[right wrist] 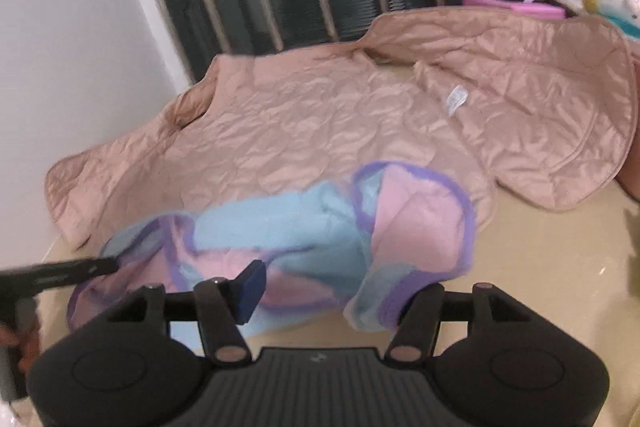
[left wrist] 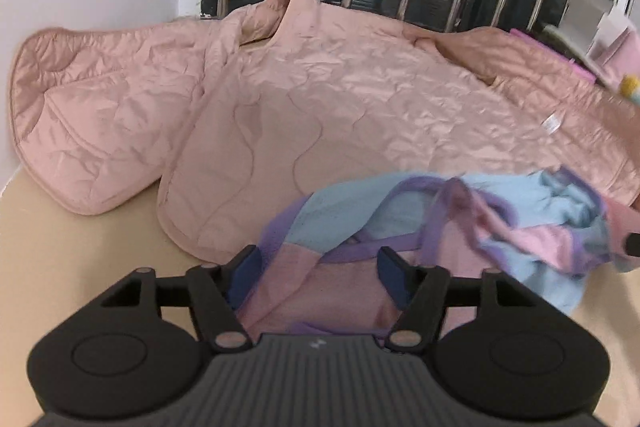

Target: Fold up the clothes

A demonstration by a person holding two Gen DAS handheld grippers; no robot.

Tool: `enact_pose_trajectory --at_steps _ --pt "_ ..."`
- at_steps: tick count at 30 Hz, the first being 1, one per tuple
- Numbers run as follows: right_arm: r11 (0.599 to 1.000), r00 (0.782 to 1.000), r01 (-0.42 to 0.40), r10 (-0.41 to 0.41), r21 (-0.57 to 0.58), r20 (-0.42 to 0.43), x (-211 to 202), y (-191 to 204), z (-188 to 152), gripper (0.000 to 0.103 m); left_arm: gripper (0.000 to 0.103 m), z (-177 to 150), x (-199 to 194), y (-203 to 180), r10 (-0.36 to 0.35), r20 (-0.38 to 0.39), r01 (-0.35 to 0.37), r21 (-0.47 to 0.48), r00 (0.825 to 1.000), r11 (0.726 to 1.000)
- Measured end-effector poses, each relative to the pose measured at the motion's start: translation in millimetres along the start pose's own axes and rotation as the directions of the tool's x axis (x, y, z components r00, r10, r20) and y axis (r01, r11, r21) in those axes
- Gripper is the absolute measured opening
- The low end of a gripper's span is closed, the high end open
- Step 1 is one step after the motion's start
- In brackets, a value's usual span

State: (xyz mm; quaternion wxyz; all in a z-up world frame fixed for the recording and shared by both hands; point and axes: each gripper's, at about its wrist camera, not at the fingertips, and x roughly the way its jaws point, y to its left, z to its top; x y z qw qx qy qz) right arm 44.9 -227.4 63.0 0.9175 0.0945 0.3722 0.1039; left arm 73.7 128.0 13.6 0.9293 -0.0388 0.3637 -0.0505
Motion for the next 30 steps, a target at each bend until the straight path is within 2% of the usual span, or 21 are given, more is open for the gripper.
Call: enact_pose_trajectory --at_steps 2,4,7,9,12,14,15,17,18,19,21,23,25,26,27,28,30 --pt "0.997 0.997 0.078 -0.078 0.000 0.009 -2.8 -2.1 -2.6 0.058 0.003 0.7 0.2 0.7 0.009 0.008 -0.009 0.013 1.000 1.000" --pt "0.997 0.997 0.070 -0.070 0.032 0.013 -2.2 -6.9 -6.2 0.058 0.004 -0.8 0.5 10.9 -0.040 -0.001 0.040 -0.056 0.999 0.998" --pt "0.997 0.998 -0.057 0.058 0.045 -0.014 7.5 -4.8 -11.0 0.058 0.003 -5.1 -8.4 16.9 -0.057 -0.005 0.056 -0.110 0.998 0.992" --pt "0.994 0.994 -0.110 0.110 0.003 -0.014 16.4 10.0 -15.9 0.058 0.003 -9.1 -17.9 16.7 -0.067 0.005 0.067 -0.127 0.998 0.990" --pt "0.994 0.997 -0.077 0.076 -0.078 -0.012 36.2 34.2 -15.8 0.058 0.003 -16.5 -33.0 16.1 -0.093 0.006 0.093 -0.175 0.996 0.980" --pt "0.990 0.999 -0.043 0.044 -0.131 0.008 54.8 45.2 -11.2 0.057 0.003 -23.9 -45.5 17.4 -0.146 0.016 0.145 -0.237 0.989 0.961" --pt "0.989 1.000 -0.014 0.013 -0.146 -0.012 64.1 48.3 -8.5 0.052 0.003 -28.2 -51.5 18.7 -0.170 0.019 0.168 -0.269 0.985 0.948" --pt "0.983 0.999 0.020 -0.025 -0.182 -0.025 73.0 50.3 -3.2 0.010 0.003 -35.8 -63.2 20.2 -0.192 0.031 0.192 -0.305 0.981 0.933" --pt "0.980 0.999 0.028 -0.034 -0.196 -0.024 72.9 49.6 -0.4 0.003 0.003 -39.2 -68.6 22.3 -0.209 0.037 0.209 -0.335 0.977 0.919" --pt "0.984 0.999 0.040 -0.044 -0.173 -0.015 69.5 42.6 3.8 0.003 0.003 -42.8 -73.9 24.7 -0.231 0.046 0.231 -0.370 0.972 0.900" --pt "0.990 0.997 0.080 -0.079 -0.112 0.012 60.9 25.8 11.6 0.003 0.003 -50.4 -82.6 31.1 -0.304 0.087 0.308 -0.473 0.949 0.825" --pt "0.990 0.991 0.132 -0.130 -0.053 0.045 50.1 9.2 16.2 0.004 0.003 -56.6 -86.7 29.5 -0.376 0.125 0.378 -0.559 0.918 0.738" --pt "0.993 0.992 0.113 -0.111 -0.026 0.058 36.3 0.9 15.6 0.021 0.003 -59.3 -87.0 23.1 -0.412 0.153 0.414 -0.609 0.898 0.676" --pt "0.996 0.995 0.086 -0.084 -0.032 0.055 27.4 0.7 13.5 0.029 0.003 -58.3 -86.0 20.0 -0.431 0.166 0.434 -0.618 0.887 0.656" --pt "0.998 0.997 0.059 -0.057 -0.039 0.052 18.5 0.5 11.4 0.052 0.003 -57.1 -85.0 17.4 -0.445 0.179 0.451 -0.626 0.877 0.636" --pt "0.997 0.999 0.019 -0.016 -0.075 0.048 6.1 6.5 5.2 0.064 0.003 -55.0 -84.3 16.8 -0.447 0.191 0.457 -0.635 0.874 0.623" --pt "0.990 0.997 -0.043 0.051 -0.134 0.051 -16.4 21.4 -10.3 0.065 0.003 -48.6 -83.3 17.5 -0.446 0.206 0.463 -0.649 0.871 0.604"
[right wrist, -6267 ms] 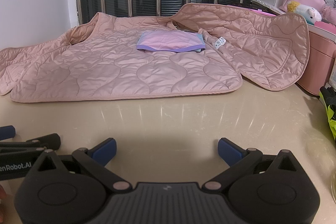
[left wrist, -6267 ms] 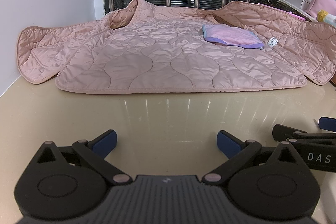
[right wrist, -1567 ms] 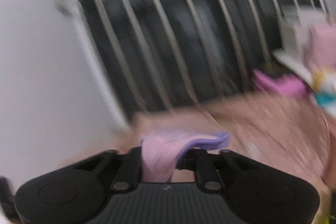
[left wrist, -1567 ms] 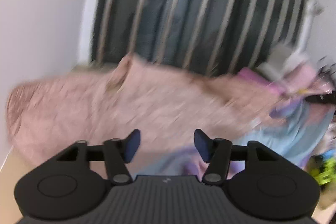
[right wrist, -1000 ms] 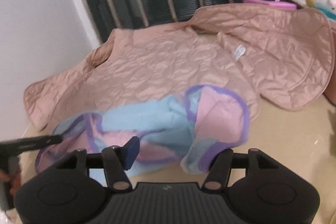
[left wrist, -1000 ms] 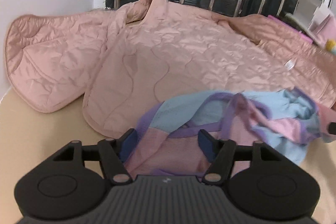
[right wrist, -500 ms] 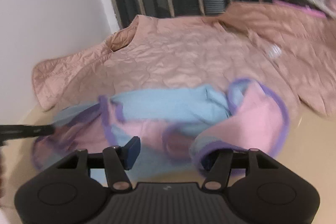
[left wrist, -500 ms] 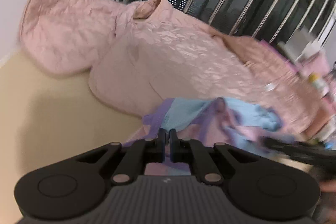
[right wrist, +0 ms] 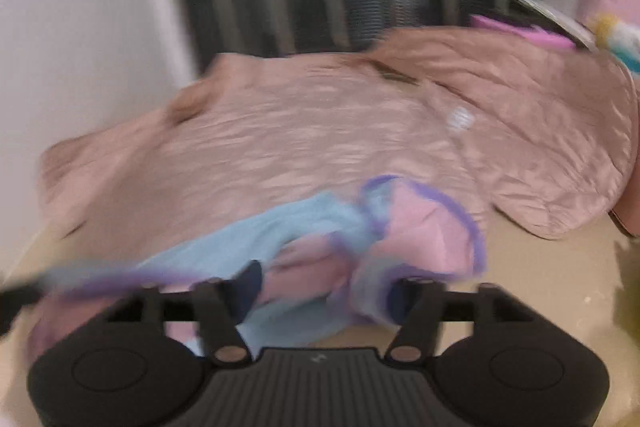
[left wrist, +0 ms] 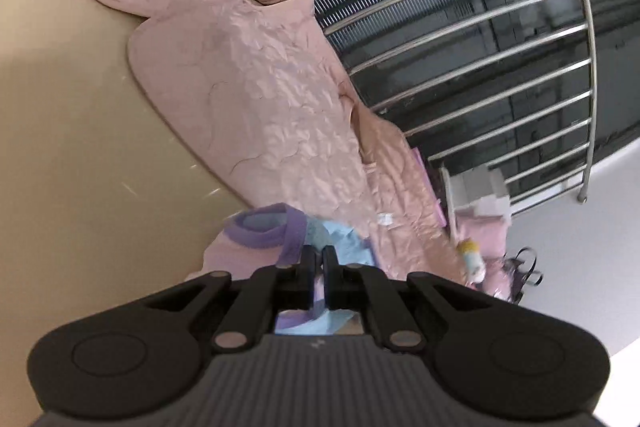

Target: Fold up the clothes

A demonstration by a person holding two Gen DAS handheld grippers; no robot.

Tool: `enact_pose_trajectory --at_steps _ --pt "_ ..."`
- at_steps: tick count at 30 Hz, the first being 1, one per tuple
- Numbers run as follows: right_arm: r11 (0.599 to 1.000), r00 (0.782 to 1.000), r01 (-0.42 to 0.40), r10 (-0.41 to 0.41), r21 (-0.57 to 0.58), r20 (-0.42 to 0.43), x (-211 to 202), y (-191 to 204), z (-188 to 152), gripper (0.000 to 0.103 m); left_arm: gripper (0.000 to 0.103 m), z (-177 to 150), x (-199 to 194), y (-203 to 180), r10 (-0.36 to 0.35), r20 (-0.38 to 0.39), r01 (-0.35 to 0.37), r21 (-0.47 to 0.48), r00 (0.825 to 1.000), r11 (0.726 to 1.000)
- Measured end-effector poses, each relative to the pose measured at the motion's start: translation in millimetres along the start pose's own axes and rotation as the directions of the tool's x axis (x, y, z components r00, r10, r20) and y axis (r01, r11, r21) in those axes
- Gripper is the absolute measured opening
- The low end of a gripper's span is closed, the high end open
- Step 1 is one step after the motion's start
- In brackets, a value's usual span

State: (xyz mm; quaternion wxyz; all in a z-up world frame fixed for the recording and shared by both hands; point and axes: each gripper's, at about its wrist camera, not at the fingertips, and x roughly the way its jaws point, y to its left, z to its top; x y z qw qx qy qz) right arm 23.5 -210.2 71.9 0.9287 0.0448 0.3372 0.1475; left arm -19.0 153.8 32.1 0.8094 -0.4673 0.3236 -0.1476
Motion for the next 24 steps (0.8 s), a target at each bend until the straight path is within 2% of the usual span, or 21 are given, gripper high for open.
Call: enact_pose_trajectory --at_steps 2,4,5,8,11,13,15,17,20,22,24 --pt "0.993 0.993 -0.115 0.115 -0.013 -0.007 -17.4 23.2 -19.1 0.067 0.003 4.7 0.2 -2.7 -0.017 0.011 0.017 -0.022 1.000 1.000" --pt "0.963 0.964 -0.262 0.260 -0.053 -0.048 -21.1 50.7 -39.2 0.065 0.003 7.4 0.2 -4.9 -0.044 0.027 0.046 -0.046 0.999 0.998" --pt "0.950 0.954 -0.301 0.299 -0.088 -0.039 -21.6 67.1 -50.2 0.064 0.003 7.2 -2.1 -5.4 -0.053 0.039 0.055 -0.059 0.998 0.997" --pt "0.940 0.950 -0.312 0.311 -0.138 -0.030 -12.8 108.9 -66.0 0.064 0.003 5.5 -7.5 -7.3 -0.075 0.052 0.080 -0.112 0.996 0.990" --pt "0.934 0.955 -0.295 0.296 -0.203 -0.026 -2.3 130.2 -70.4 0.063 0.003 5.2 -17.3 -10.7 -0.082 0.070 0.090 -0.124 0.994 0.988" --pt "0.940 0.969 -0.245 0.248 -0.238 -0.019 -2.5 127.0 -67.0 0.041 0.003 5.5 -27.3 -13.1 -0.080 0.093 0.090 -0.116 0.992 0.989" --pt "0.958 0.983 -0.181 0.181 -0.223 -0.024 -7.7 101.7 -56.5 0.037 0.003 7.3 -38.4 -13.5 -0.075 0.122 0.088 -0.103 0.990 0.991" --pt "0.984 0.995 -0.097 0.100 -0.151 0.010 -21.3 57.1 -44.0 0.030 0.003 9.8 -47.7 -13.7 -0.052 0.152 0.067 -0.093 0.987 0.993" --pt "0.996 0.997 0.080 -0.080 -0.044 0.013 -42.2 -15.5 -24.9 0.029 0.003 13.9 -57.3 -10.6 -0.043 0.186 0.060 -0.089 0.982 0.994" --pt "0.989 0.990 0.139 -0.140 -0.050 -0.027 -61.1 -46.1 -11.7 0.029 0.003 16.2 -60.2 -8.4 -0.029 0.201 0.047 -0.086 0.979 0.995" --pt "0.985 0.987 0.158 -0.155 -0.069 0.041 -88.1 -49.6 -5.5 0.029 0.003 17.7 -61.2 -6.4 -0.034 0.203 0.054 -0.096 0.979 0.994"
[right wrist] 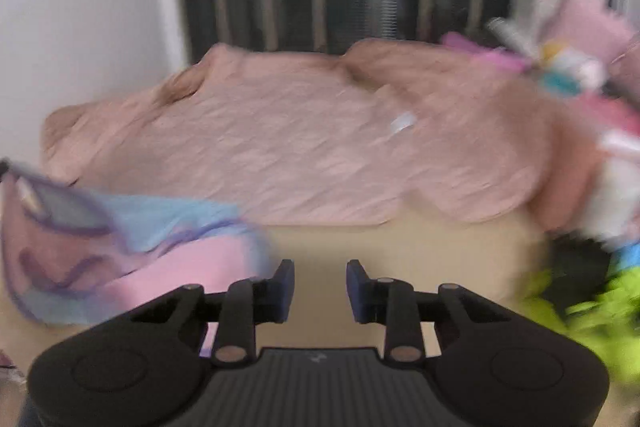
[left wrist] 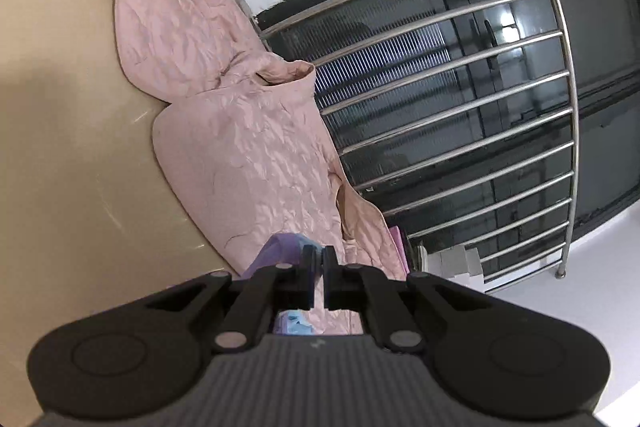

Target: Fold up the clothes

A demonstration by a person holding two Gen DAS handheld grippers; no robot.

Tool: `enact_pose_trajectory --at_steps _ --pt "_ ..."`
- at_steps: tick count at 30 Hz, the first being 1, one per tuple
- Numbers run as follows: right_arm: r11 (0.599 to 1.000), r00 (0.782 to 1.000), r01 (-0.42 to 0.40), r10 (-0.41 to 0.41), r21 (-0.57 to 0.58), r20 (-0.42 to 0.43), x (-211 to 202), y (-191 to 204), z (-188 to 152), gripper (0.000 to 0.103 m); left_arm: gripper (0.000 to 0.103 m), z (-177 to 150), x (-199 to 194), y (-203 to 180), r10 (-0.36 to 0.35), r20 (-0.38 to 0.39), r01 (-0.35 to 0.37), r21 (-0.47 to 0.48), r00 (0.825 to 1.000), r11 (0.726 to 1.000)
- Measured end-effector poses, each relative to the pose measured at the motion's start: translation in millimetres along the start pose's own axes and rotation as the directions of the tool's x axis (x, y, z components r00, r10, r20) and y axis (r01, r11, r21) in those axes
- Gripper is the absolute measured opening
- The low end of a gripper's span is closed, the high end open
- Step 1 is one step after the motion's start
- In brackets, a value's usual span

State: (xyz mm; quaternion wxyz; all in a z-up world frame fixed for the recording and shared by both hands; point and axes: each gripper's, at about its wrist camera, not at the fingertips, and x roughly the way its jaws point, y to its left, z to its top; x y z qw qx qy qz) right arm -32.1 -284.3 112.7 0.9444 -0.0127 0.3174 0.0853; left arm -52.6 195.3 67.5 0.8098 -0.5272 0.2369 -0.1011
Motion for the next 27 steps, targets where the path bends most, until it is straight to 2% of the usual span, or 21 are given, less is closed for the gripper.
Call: enact_pose_trajectory --at_steps 3,4,5,8,9,11,13,14,15,16,17,19,21,23,25,27 --pt "0.984 0.984 -0.169 0.172 -0.056 0.050 -28.7 21.6 -2.4 0.033 0.003 -5.7 3.7 -4.4 -0.021 -0.036 0.022 0.006 0.999 1.000" --pt "0.969 0.969 -0.239 0.242 -0.060 0.055 -31.0 38.5 -9.2 0.040 0.003 -9.2 5.3 -7.5 -0.020 -0.048 0.021 0.017 0.999 1.000" --pt "0.949 0.948 -0.309 0.313 -0.061 0.058 -31.4 57.8 -17.4 0.042 0.003 -11.9 6.2 -8.2 -0.023 -0.058 0.025 0.019 0.998 1.000" --pt "0.884 0.884 -0.466 0.467 -0.048 0.025 -10.5 123.4 -44.4 0.044 0.003 -22.1 7.8 -14.8 -0.037 -0.085 0.039 0.017 0.996 0.999" --pt "0.872 0.873 -0.487 0.488 -0.058 0.012 -0.4 150.4 -53.0 0.044 0.003 -25.1 6.9 -17.9 -0.036 -0.089 0.038 0.025 0.995 0.999" --pt "0.870 0.872 -0.488 0.490 -0.072 0.014 15.5 191.2 -61.7 0.044 0.003 -30.9 3.2 -25.4 -0.036 -0.092 0.040 0.043 0.995 0.998" --pt "0.877 0.878 -0.475 0.478 -0.079 0.031 26.6 216.4 -64.3 0.044 0.003 -35.5 -3.4 -33.5 -0.042 -0.081 0.046 0.049 0.996 0.998" --pt "0.872 0.872 -0.485 0.488 -0.074 0.034 33.1 225.0 -63.5 0.044 0.003 -36.6 -6.9 -36.4 -0.044 -0.075 0.048 0.049 0.996 0.998" --pt "0.861 0.861 -0.507 0.508 -0.047 0.020 38.6 228.2 -62.8 0.041 0.003 -37.1 -9.7 -38.1 -0.045 -0.069 0.048 0.048 0.997 0.998" --pt "0.848 0.848 -0.530 0.530 -0.014 0.003 43.8 230.1 -62.1 0.014 0.003 -36.4 -12.4 -38.6 -0.043 -0.064 0.047 0.052 0.997 0.998" --pt "0.838 0.838 -0.546 0.546 0.010 -0.026 47.8 228.7 -59.9 0.000 0.003 -35.2 -15.6 -38.8 -0.036 -0.056 0.039 0.059 0.998 0.998" --pt "0.862 0.862 -0.506 0.506 -0.003 -0.037 39.8 213.9 -53.1 0.000 0.003 -32.8 -21.7 -37.7 -0.023 -0.039 0.025 0.066 0.999 0.997" --pt "0.891 0.891 -0.453 0.454 -0.039 0.005 19.8 186.2 -44.1 0.000 0.003 -32.5 -24.1 -33.5 -0.016 -0.039 0.019 0.069 0.999 0.997" --pt "0.932 0.931 -0.361 0.362 -0.024 0.046 5.9 149.2 -33.3 0.000 0.003 -35.9 -19.8 -30.3 -0.003 -0.054 0.007 0.074 0.999 0.997" --pt "0.965 0.961 -0.263 0.262 0.000 0.083 -7.1 112.0 -22.5 0.000 0.003 -43.1 -8.6 -27.9 0.017 -0.083 -0.009 0.087 0.996 0.996" --pt "0.974 0.971 -0.221 0.216 0.041 0.099 -17.1 79.3 -15.8 0.000 0.003 -50.4 4.7 -25.3 0.026 -0.115 -0.017 0.075 0.993 0.997"
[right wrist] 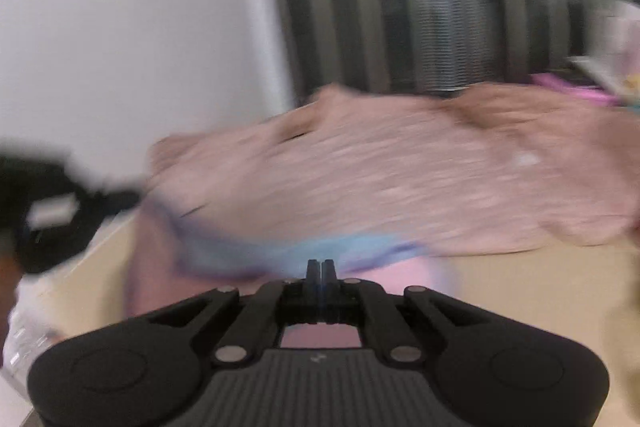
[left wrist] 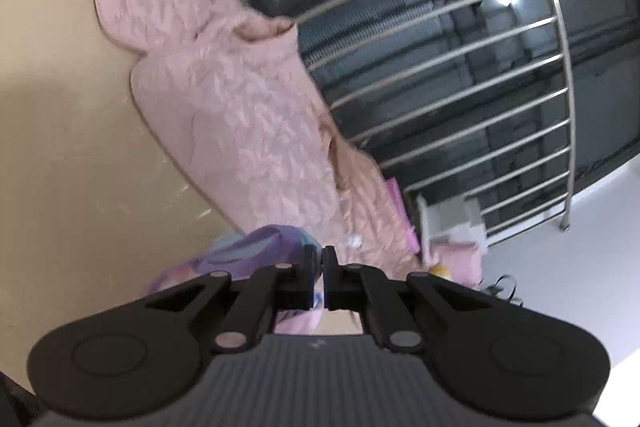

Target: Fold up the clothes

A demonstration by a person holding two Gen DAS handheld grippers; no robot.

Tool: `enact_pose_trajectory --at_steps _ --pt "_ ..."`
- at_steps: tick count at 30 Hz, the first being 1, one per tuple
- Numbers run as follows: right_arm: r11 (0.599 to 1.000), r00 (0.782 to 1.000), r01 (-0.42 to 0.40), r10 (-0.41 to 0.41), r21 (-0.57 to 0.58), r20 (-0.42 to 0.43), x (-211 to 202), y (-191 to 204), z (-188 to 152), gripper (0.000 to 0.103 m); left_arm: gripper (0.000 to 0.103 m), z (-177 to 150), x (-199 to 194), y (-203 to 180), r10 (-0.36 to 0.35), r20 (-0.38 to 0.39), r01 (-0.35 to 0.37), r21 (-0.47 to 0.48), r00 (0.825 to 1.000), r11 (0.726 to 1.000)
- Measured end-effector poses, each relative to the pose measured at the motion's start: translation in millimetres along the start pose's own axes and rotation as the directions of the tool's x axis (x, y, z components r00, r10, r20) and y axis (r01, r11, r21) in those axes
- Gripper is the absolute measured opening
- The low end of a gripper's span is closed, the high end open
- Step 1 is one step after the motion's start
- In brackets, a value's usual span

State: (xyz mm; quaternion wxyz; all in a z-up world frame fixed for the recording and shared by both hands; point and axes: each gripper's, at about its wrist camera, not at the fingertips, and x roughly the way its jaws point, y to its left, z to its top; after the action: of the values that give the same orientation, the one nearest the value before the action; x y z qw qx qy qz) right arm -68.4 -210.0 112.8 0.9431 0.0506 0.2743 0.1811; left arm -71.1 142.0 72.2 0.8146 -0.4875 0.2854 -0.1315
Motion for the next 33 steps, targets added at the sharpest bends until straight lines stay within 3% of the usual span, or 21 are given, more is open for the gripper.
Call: enact_pose_trajectory --at_steps 2,3,4,5,6,7,10,12,13,14,15,18,21,22,23,24,26,29,30,33 --pt "0.998 0.999 -0.053 0.053 0.015 0.007 -8.7 -4.4 -0.1 0.009 0.003 -3.4 9.8 1.1 -0.016 -0.028 0.015 -0.025 0.999 1.000" --pt "0.996 0.996 -0.092 0.092 0.018 0.010 -13.3 -2.9 -3.8 0.023 0.003 -4.1 13.4 -0.7 -0.030 -0.038 0.028 -0.031 0.999 0.999" --pt "0.989 0.989 -0.148 0.148 0.021 0.013 -12.4 6.4 -13.1 0.048 0.003 -4.3 15.5 -3.2 -0.042 -0.045 0.040 -0.032 0.998 0.999" --pt "0.978 0.978 -0.208 0.208 0.024 0.015 -10.0 17.8 -24.0 0.056 0.003 -4.2 16.3 -6.3 -0.062 -0.051 0.061 -0.033 0.997 0.998" --pt "0.963 0.963 -0.268 0.267 0.026 0.018 -7.7 29.3 -34.8 0.058 0.003 -4.1 16.1 -8.2 -0.089 -0.054 0.087 -0.038 0.995 0.995" --pt "0.951 0.951 -0.309 0.308 0.030 0.016 -5.8 43.8 -46.9 0.058 0.003 -4.1 15.6 -10.3 -0.116 -0.057 0.113 -0.043 0.992 0.993" --pt "0.953 0.952 -0.304 0.304 0.007 0.030 11.2 91.0 -71.0 0.057 0.003 -7.4 11.4 -18.6 -0.139 -0.061 0.137 -0.043 0.988 0.990" --pt "0.974 0.972 -0.228 0.229 -0.012 0.047 21.6 112.9 -76.0 0.056 0.003 -11.2 9.2 -24.2 -0.122 -0.061 0.121 -0.031 0.991 0.992" --pt "0.981 0.980 -0.195 0.195 0.000 0.050 26.6 118.6 -77.1 0.048 0.003 -12.3 8.4 -26.0 -0.118 -0.059 0.117 -0.030 0.991 0.993" --pt "0.983 0.983 -0.183 0.182 0.027 0.028 32.3 117.9 -76.2 0.031 0.003 -13.3 7.5 -27.6 -0.113 -0.056 0.112 -0.028 0.992 0.993" --pt "0.983 0.984 -0.175 0.176 0.057 0.001 38.1 115.9 -74.7 0.005 0.003 -13.6 6.0 -28.7 -0.102 -0.045 0.101 -0.022 0.994 0.995" --pt "0.976 0.980 -0.192 0.197 0.099 -0.043 30.2 92.8 -66.2 0.001 0.003 -6.7 -2.7 -25.5 -0.067 -0.002 0.067 -0.006 0.998 0.998" --pt "0.992 0.992 -0.116 0.118 0.055 -0.034 9.6 54.3 -45.5 0.001 0.005 -2.1 -6.1 -23.4 -0.027 0.001 0.027 0.049 1.000 0.998" --pt "0.997 0.996 -0.073 0.075 0.040 -0.050 7.8 40.0 -39.4 0.001 0.008 -3.3 -3.2 -24.1 -0.007 -0.005 0.007 0.089 1.000 0.996" --pt "0.999 0.997 -0.029 0.030 0.024 -0.069 7.2 25.8 -33.7 0.001 0.023 -5.6 0.4 -24.5 0.022 -0.010 -0.021 0.123 1.000 0.992" --pt "1.000 0.997 0.017 -0.016 0.005 -0.071 10.3 13.6 -29.2 0.001 0.047 -7.9 4.1 -24.8 0.051 -0.014 -0.048 0.158 0.999 0.986" --pt "0.995 0.995 0.080 -0.083 -0.054 -0.059 8.5 5.9 -28.1 0.001 0.053 -14.3 9.5 -23.7 0.090 -0.035 -0.079 0.231 0.995 0.970" --pt "0.989 0.992 0.105 -0.112 -0.099 -0.061 7.0 1.8 -31.4 0.002 0.059 -32.7 8.7 -25.9 0.102 -0.097 -0.053 0.410 0.990 0.910" --pt "0.994 0.994 0.077 -0.082 -0.076 -0.070 4.5 -2.1 -30.7 0.002 0.064 -44.2 8.3 -31.0 0.124 -0.104 -0.056 0.497 0.987 0.866" --pt "0.997 0.996 -0.059 0.062 0.052 -0.066 -4.0 -14.9 -25.1 0.002 0.064 -82.7 9.3 -47.3 0.190 -0.098 -0.064 0.713 0.977 0.698"
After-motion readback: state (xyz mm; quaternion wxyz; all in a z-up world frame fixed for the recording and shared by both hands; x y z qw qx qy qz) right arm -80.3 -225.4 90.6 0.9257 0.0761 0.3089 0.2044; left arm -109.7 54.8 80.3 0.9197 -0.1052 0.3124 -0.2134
